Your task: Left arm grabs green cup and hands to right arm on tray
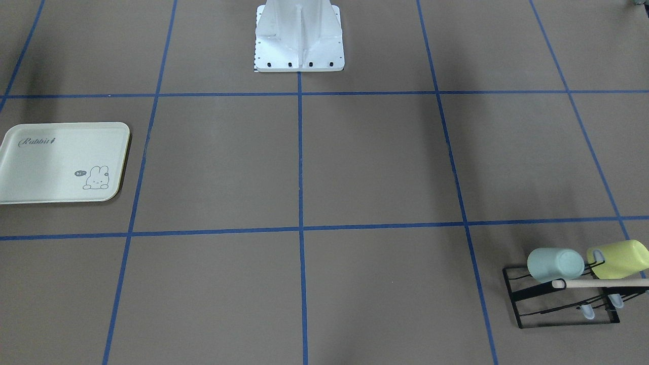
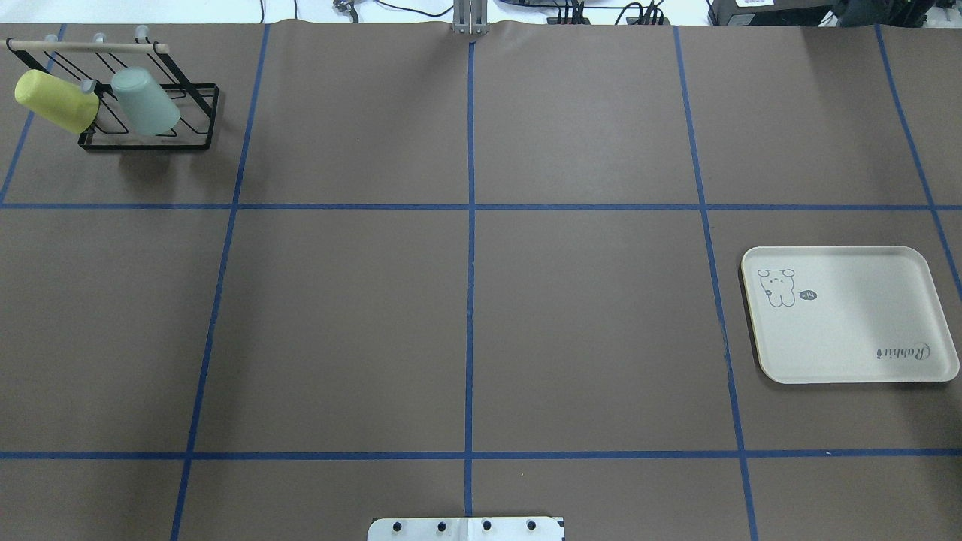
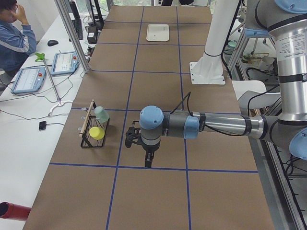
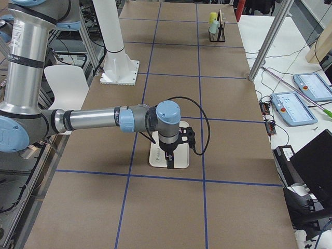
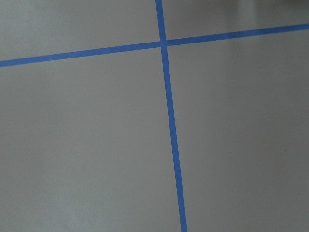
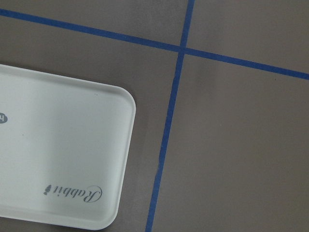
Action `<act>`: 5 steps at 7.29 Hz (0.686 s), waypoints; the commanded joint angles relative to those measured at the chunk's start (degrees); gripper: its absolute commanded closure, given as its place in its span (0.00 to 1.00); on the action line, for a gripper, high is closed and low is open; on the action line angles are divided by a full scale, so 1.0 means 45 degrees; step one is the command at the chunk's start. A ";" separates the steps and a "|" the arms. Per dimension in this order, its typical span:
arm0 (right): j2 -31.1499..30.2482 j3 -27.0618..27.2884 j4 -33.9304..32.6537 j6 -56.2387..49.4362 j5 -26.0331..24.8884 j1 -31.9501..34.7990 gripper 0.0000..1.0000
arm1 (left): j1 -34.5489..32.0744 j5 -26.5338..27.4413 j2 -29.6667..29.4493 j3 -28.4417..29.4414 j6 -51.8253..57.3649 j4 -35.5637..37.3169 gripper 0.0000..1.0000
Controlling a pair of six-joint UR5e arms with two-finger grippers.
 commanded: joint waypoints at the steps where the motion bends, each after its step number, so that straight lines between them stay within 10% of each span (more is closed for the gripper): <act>1: 0.0035 0.0028 0.0017 -0.0032 0.0128 0.0000 0.00 | 0.0001 0.0103 0.0006 -0.0066 0.0051 0.0019 0.00; 5: 0.0602 0.0537 0.1860 0.0104 0.0070 0.0020 0.00 | 0.0001 0.0065 -0.0344 -0.0414 -0.0104 -0.0058 0.00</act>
